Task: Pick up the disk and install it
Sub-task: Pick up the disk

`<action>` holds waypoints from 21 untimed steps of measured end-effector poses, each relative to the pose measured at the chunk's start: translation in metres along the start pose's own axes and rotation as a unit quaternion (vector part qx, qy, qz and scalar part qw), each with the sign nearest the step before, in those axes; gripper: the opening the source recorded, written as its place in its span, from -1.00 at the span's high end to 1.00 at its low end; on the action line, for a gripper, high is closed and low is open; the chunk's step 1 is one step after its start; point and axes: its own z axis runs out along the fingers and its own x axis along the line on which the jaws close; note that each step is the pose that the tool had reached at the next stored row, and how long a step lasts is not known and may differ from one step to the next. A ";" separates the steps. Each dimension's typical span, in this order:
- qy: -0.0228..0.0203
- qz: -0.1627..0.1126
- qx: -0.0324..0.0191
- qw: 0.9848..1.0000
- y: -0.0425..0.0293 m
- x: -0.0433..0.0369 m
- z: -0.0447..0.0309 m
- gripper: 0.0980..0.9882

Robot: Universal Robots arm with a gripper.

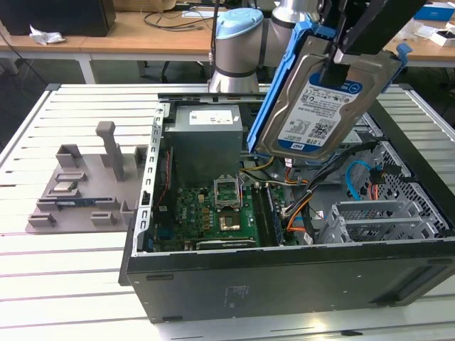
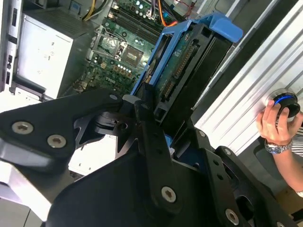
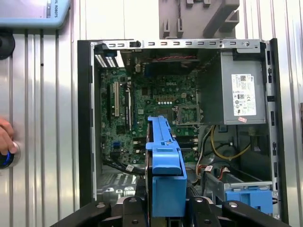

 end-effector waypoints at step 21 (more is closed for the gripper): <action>-0.023 -0.001 -0.001 1.000 -0.0009 0.0699 0.0011 0.40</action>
